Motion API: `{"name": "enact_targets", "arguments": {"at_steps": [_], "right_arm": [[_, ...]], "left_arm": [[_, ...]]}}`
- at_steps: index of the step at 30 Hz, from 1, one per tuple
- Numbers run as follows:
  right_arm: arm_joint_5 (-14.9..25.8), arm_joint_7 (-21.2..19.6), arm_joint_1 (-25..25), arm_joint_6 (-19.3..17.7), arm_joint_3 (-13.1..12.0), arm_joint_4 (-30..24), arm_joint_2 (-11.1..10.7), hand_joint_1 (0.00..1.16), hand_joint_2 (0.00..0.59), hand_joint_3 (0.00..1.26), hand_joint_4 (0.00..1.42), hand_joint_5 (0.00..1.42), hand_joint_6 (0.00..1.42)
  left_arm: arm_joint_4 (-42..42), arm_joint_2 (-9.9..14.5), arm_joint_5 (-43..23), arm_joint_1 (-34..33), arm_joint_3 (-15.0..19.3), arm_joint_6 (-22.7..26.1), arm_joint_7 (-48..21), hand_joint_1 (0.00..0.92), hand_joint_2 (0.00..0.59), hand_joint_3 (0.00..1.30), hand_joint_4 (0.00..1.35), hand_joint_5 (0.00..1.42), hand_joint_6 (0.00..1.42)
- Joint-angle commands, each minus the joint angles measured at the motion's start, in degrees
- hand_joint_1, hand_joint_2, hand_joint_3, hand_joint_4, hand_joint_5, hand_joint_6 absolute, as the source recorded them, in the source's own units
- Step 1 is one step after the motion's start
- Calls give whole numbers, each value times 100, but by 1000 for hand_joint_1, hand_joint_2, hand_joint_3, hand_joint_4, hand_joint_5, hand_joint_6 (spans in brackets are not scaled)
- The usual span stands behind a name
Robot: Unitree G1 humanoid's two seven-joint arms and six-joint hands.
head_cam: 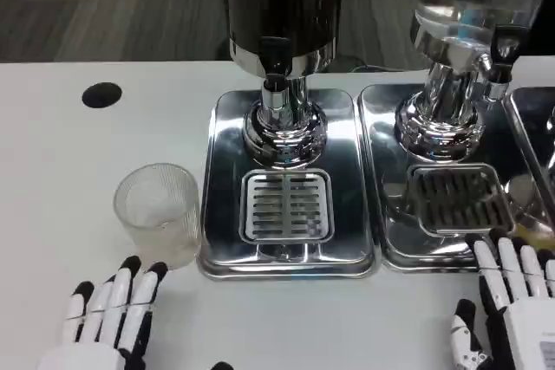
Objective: Grasp the cup under the faucet to collect the drink, then remove the cup.
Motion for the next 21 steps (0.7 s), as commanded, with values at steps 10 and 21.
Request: {"name": "enact_targets", "arguments": {"at_steps": [10, 21], "right_arm": [[108, -37, 82, 0, -41, -26, 58, 3, 544, 64, 0, 0, 0], [-2, 38, 190, 103, -127, -421, 20, 6, 545, 64, 0, 0, 0]], "left_arm": [[-1024, -27, -581, 222, 558, -492, -67, 0, 91, 146, 0, 114, 40], [-1357, -207, -1001, -848, 1220, 203, -1512, 0, 43, 114, 0, 104, 44]]}}
